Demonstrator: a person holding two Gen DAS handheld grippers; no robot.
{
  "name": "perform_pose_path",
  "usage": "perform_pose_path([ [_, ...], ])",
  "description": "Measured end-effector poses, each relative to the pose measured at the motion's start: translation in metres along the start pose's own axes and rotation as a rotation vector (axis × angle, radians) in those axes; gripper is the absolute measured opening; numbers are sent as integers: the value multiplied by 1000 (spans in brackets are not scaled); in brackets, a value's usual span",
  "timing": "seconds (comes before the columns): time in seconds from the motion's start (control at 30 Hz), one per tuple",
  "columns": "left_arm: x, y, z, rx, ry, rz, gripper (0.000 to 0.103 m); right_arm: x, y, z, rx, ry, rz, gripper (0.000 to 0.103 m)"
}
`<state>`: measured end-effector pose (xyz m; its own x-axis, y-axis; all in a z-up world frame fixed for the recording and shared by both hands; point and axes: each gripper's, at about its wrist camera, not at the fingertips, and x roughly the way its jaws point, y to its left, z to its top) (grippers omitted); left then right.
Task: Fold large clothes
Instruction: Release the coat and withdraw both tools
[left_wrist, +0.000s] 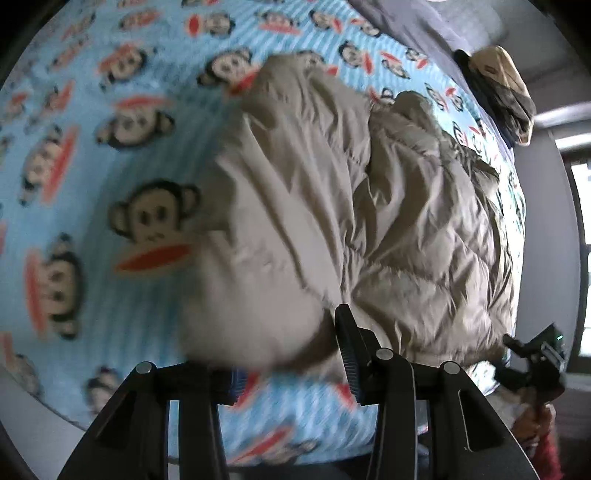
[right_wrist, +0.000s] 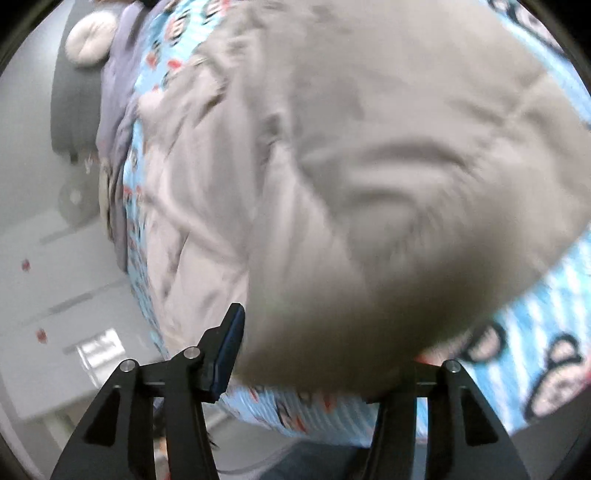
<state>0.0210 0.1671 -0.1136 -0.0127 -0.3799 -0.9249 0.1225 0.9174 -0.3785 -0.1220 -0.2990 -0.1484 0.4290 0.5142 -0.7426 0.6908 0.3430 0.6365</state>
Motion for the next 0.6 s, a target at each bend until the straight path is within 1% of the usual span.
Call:
perform_pose_path([
  [0.03,-8,0,-1,11,-13,16,43,1,0,-20,-31,4,-7,57],
  [0.1,-24,1,3,19,-48,49,43,-12,12,-26,-100,2,-27,57],
  [0.13,-30,1,4,21,-68,63,43,-9,27,-33,-129,-8,-39,51],
  [0.17,-38,3,5,19,-92,76,43,-13,36,-38,-160,-17,-50,43],
  [0.2,-46,3,7,17,-120,89,43,-17,42,-41,-188,-25,-55,38],
  [0.23,-55,10,7,16,-144,97,43,-23,38,-42,-204,-37,-41,27],
  [0.3,-66,7,20,12,-203,89,43,-30,47,-39,-215,-75,-34,27],
  [0.37,-60,-1,34,28,-226,82,43,-36,59,-36,-224,-132,-72,27],
  [0.4,-52,-9,44,59,-233,98,43,-37,57,-30,-225,-158,-109,27],
  [0.43,-45,-17,52,93,-240,114,43,-37,50,-19,-223,-186,-153,27],
  [0.47,-34,-27,62,141,-246,146,43,-35,50,-7,-210,-216,-199,27],
  [0.5,-28,-29,67,165,-243,162,43,-35,50,4,-198,-235,-217,27],
  [0.57,-6,-39,84,200,-232,165,43,-33,52,24,-187,-275,-257,27],
  [0.6,7,-43,93,208,-222,185,43,-29,54,35,-198,-293,-280,27],
])
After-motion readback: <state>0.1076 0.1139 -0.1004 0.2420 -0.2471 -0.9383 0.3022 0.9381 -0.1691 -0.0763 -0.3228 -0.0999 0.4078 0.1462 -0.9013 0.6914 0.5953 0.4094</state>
